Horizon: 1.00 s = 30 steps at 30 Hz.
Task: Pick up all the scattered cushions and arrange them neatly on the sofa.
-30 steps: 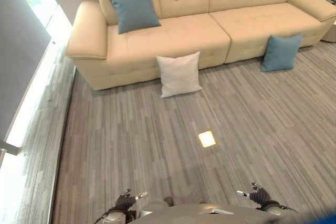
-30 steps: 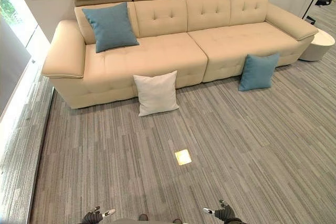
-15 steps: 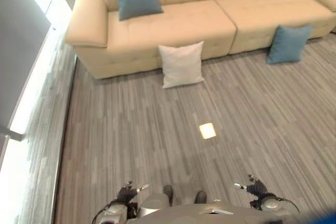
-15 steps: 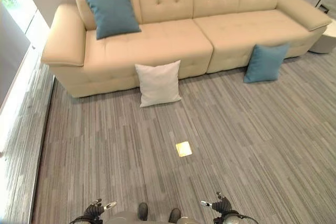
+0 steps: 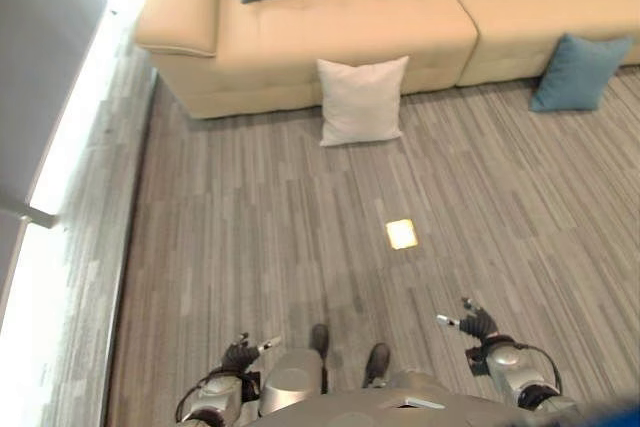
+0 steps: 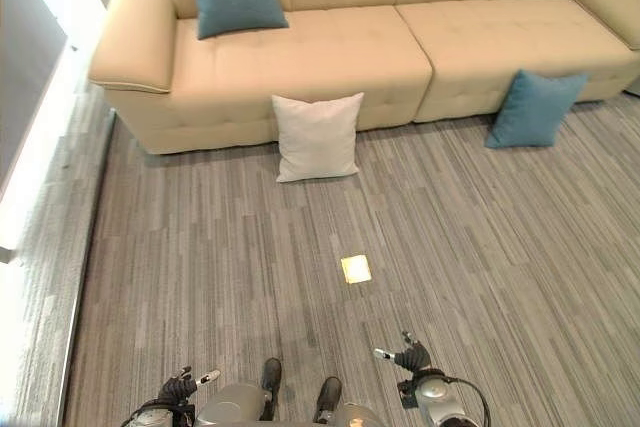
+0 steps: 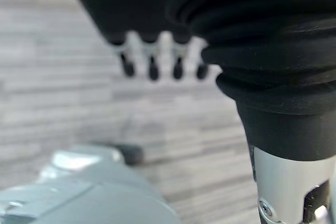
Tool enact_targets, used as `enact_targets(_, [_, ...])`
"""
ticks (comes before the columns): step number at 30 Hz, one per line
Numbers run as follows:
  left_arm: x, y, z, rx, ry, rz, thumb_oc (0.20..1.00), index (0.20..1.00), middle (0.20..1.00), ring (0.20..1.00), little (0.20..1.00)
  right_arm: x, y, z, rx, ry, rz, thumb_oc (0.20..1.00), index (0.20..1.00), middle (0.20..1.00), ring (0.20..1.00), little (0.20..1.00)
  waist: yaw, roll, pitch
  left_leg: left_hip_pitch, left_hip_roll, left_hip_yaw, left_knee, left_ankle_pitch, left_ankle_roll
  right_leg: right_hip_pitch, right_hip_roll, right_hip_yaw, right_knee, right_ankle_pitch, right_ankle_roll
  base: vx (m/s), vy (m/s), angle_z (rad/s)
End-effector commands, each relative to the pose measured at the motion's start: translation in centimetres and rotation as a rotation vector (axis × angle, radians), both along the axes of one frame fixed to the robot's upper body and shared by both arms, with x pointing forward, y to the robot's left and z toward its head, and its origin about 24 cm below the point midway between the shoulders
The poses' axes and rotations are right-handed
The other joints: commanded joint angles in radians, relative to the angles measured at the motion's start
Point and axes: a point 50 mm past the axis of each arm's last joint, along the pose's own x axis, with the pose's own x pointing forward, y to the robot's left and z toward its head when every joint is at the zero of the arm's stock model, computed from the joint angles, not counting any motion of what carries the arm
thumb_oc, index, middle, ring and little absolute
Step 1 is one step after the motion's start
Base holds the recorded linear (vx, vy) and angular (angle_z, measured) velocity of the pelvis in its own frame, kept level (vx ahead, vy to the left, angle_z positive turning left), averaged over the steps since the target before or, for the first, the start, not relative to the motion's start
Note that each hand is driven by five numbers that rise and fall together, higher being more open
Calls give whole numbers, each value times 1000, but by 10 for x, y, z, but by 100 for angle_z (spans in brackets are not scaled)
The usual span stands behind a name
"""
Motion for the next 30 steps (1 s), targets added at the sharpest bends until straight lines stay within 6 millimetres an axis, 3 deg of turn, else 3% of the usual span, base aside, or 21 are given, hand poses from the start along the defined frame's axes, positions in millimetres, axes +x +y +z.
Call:
enact_targets(1, [-6,-11,-5,-14,23,14,1000,1000,1000,1000,1000,3,-1,3,-13,-31,30,1000,1000,1000,1000,1000,44,5,-48,-68,-17,-31,91,-16,-10,-13,-62,32,209,-57,112,172,210,-44])
enact_targets(3, [-4,-7,-3,-2,21,-1,1000,1000,1000,1000,1000,3,0,2,-11,-22,34,1000,1000,1000,1000,1000,42,5,-37,-46,-31,-30,91,-27,19,-74,-95,51,347,17,152,138,199,-67])
enact_targets(5, [4,-3,0,19,2,-29,1000,1000,1000,1000,1000,5,2,3,-16,-23,37,1000,1000,1000,1000,1000,21,18,-10,-12,-28,-40,83,-40,47,-147,-114,69,508,92,166,124,193,-15])
enact_targets(8, [7,0,1,28,-2,-41,1000,1000,1000,1000,1000,4,2,2,-15,-15,38,1000,1000,1000,1000,1000,17,23,-9,16,-28,-51,73,-57,51,-190,-113,80,525,85,157,159,97,12])
enact_targets(10, [13,4,4,40,-21,-37,1000,1000,1000,1000,1000,9,1,4,-17,-22,48,1000,1000,1000,1000,1000,-1,21,-3,61,-33,-82,38,-66,47,-230,-89,87,411,78,142,287,4,-10])
enact_targets(12, [15,5,5,42,-24,-34,1000,1000,1000,1000,1000,15,4,7,-9,-45,56,1000,1000,1000,1000,1000,-14,12,3,90,-34,-89,18,-82,34,-263,-99,70,246,99,141,291,-77,-1])
enact_targets(14, [17,5,5,41,-29,-30,1000,1000,1000,1000,1000,17,5,8,-7,-48,65,1000,1000,1000,1000,1000,-33,9,7,108,-35,-110,21,-98,26,-280,-85,117,155,128,153,283,-77,7])
enact_targets(15, [16,6,5,44,-24,-29,1000,1000,1000,1000,1000,16,6,8,-2,-45,71,1000,1000,1000,1000,1000,-41,5,5,117,-36,-124,25,-104,21,-283,-70,149,154,133,153,302,-83,24])
enact_targets(18, [12,-1,2,27,-17,-30,1000,1000,1000,1000,1000,9,4,5,-5,-28,75,1000,1000,1000,1000,1000,-47,4,-27,141,-25,-144,45,-104,1,-231,-44,162,115,126,130,320,-103,43])
enact_targets(20, [13,-5,2,10,-28,-27,1000,1000,1000,1000,1000,7,1,6,-1,-38,59,1000,1000,1000,1000,1000,-50,4,-38,118,-16,-151,128,-66,-40,-197,-30,152,85,117,113,254,-141,66])
enact_targets(22, [24,-10,5,2,-64,-37,1000,1000,1000,1000,1000,11,-1,9,3,-65,46,1000,1000,1000,1000,1000,-46,-13,-18,19,9,-97,307,-1,-85,-149,-38,125,57,112,91,127,-184,77])
enact_targets(23, [31,-12,7,-5,-84,-43,1000,1000,1000,1000,1000,14,-1,10,1,-76,43,1000,1000,1000,1000,1000,-36,-21,-6,-21,18,-84,366,6,-89,-128,-35,115,45,101,80,131,-195,51])
enact_targets(26, [36,-14,9,-6,-94,-48,1000,1000,1000,1000,1000,17,0,11,3,-84,38,1000,1000,1000,1000,1000,-21,-30,8,-65,28,-66,396,10,-85,-86,-28,97,29,78,66,151,-119,14])
enact_targets(28, [35,-14,8,-4,-84,-58,1000,1000,1000,1000,1000,19,1,13,16,-94,26,1000,1000,1000,1000,1000,-16,-38,4,-109,18,-28,280,-35,-59,-54,-27,80,15,49,71,277,-40,17])
enact_targets(30, [33,-14,7,-1,-76,-61,1000,1000,1000,1000,1000,20,1,14,14,-105,30,1000,1000,1000,1000,1000,-11,-36,-6,-141,14,-1,178,-12,-49,-34,-13,80,12,27,73,258,25,36])
